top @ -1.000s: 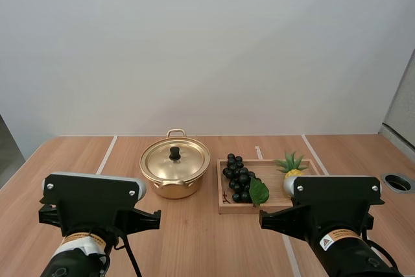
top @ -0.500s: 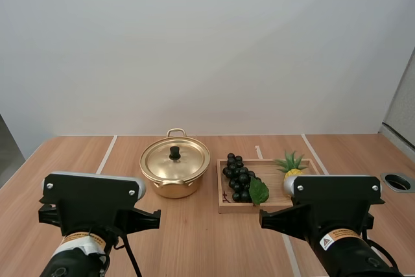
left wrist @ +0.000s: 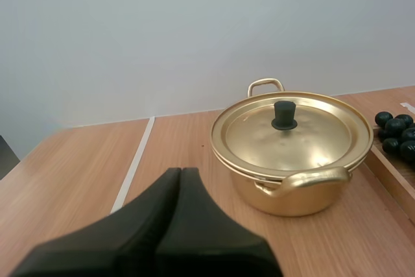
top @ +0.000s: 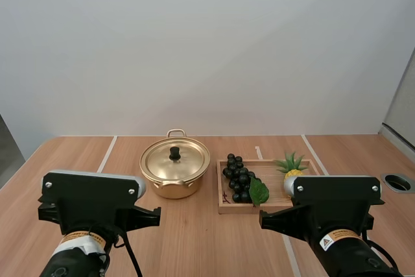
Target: Open the pot, put the pineapple inside, and close it
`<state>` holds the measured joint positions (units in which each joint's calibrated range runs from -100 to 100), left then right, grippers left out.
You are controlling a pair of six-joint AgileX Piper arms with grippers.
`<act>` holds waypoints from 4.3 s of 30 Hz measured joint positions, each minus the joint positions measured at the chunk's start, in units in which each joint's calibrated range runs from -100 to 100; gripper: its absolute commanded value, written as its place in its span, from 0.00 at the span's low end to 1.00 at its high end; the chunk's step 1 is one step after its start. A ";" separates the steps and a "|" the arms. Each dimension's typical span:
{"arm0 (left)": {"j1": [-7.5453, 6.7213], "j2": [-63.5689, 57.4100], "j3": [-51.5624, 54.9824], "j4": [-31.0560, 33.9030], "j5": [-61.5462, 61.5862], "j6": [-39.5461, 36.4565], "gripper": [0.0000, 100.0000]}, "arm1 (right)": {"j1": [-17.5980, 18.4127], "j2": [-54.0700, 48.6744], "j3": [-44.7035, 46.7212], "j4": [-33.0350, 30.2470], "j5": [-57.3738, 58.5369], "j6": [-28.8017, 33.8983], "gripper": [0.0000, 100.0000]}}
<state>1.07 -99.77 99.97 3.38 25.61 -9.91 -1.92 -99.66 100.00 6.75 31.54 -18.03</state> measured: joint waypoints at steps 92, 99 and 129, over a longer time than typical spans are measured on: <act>-0.95 97.60 -80.09 -16.18 62.04 21.54 0.00 | -5.65 75.35 -70.32 -3.64 38.10 -7.78 0.00; -0.95 100.14 -80.09 -18.09 63.12 29.02 0.16 | -5.65 75.35 -69.03 -3.75 35.22 -7.78 0.00; -5.40 100.65 -80.09 -12.82 60.24 30.34 0.97 | -5.65 75.35 -69.03 -2.52 34.86 -9.47 0.18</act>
<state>-4.33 0.88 19.88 -9.45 85.84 20.43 -7.57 -24.31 30.97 4.24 66.40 -27.50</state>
